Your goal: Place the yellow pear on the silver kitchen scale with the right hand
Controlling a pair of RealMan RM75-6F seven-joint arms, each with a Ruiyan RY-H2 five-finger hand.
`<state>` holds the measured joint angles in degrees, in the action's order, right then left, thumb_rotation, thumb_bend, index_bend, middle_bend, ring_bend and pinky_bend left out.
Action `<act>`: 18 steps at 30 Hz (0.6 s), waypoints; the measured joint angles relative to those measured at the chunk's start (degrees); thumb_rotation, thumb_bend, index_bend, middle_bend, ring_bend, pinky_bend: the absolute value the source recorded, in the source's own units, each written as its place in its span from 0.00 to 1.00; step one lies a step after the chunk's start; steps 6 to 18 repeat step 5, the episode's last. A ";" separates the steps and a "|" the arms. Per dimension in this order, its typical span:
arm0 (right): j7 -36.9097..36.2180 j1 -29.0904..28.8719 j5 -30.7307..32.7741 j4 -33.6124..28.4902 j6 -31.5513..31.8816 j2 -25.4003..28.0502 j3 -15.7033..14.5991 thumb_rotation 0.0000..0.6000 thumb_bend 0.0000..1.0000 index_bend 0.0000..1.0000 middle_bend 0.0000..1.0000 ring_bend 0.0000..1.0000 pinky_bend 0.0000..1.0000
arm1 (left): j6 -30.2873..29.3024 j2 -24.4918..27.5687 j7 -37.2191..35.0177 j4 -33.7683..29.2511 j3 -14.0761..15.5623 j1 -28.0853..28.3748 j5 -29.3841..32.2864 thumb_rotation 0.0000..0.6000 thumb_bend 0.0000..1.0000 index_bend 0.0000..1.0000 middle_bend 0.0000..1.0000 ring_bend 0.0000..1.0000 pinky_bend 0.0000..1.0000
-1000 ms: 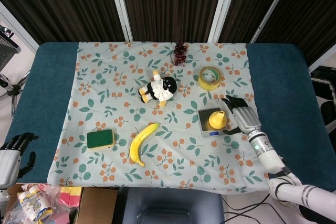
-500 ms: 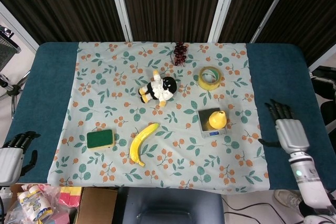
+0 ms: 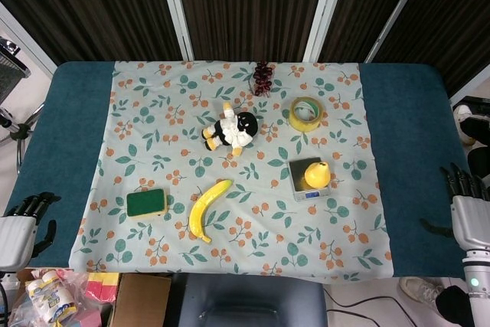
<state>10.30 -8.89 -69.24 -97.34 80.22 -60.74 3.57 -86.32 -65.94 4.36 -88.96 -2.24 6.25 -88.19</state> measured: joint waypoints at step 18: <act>0.16 0.77 -1.60 0.05 1.18 -0.43 0.04 1.00 0.26 0.02 0.03 0.00 0.13 | -0.21 0.05 -0.08 0.05 0.09 -0.14 -0.08 1.00 0.52 0.27 0.23 0.24 0.45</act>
